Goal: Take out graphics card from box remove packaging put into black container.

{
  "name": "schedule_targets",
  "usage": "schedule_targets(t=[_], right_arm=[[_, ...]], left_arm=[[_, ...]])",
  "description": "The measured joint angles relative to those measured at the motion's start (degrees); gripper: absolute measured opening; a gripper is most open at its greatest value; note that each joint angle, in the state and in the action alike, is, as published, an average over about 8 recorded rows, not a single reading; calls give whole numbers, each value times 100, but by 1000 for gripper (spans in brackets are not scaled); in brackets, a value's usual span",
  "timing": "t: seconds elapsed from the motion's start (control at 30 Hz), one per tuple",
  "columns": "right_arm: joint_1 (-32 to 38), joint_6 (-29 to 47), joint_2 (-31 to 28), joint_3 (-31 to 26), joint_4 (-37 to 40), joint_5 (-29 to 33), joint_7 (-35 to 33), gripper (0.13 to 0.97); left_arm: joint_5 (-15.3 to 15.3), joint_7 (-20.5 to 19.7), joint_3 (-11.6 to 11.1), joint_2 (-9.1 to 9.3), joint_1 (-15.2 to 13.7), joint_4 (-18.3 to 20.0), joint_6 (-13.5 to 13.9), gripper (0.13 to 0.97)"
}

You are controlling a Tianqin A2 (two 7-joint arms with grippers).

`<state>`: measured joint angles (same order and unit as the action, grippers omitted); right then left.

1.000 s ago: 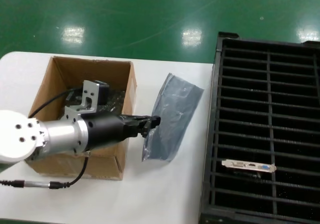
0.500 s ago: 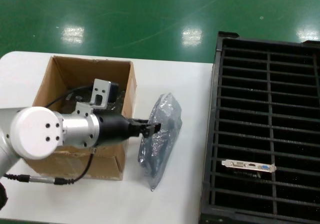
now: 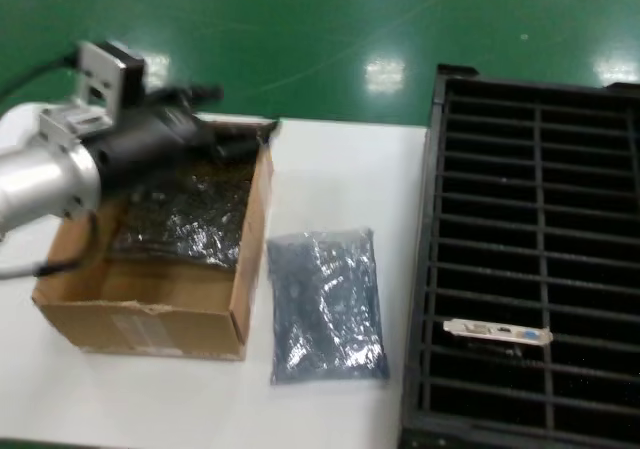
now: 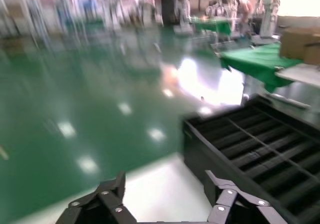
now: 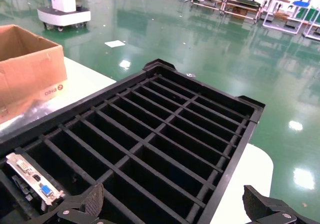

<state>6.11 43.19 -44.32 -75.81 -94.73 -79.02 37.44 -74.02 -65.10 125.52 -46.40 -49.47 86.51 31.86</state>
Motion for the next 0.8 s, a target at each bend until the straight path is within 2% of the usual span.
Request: schedule_targets(t=[0.1, 0.13, 0.23, 0.3, 0.4, 0.5, 0.8], right_arm=[[0, 0, 0, 0, 0, 0, 0, 966], [0, 0, 0, 0, 0, 0, 0, 966], [-1, -5, 3, -2, 0, -3, -4, 966], [-4, -28, 18, -10, 2, -15, -24, 966], [-14, -99, 62, -36, 7, -55, -85, 966], [-30, -215, 135, -79, 15, -120, -186, 966], [-97, -685, 431, -252, 48, -383, -593, 966]], left_arm=[[371, 530, -589, -196, 430, 421, -431, 564], [537, 725, -794, -239, 604, 551, -579, 564], [1043, 1305, -1347, -297, 1125, 867, -981, 564], [1233, 1572, -1576, -288, 1356, 984, -1136, 614], [1268, 1778, -1714, -229, 1526, 1031, -1235, 688], [1094, 1817, -1699, -148, 1554, 986, -1248, 762], [618, 2330, -1875, 203, 1929, 923, -1458, 893]])
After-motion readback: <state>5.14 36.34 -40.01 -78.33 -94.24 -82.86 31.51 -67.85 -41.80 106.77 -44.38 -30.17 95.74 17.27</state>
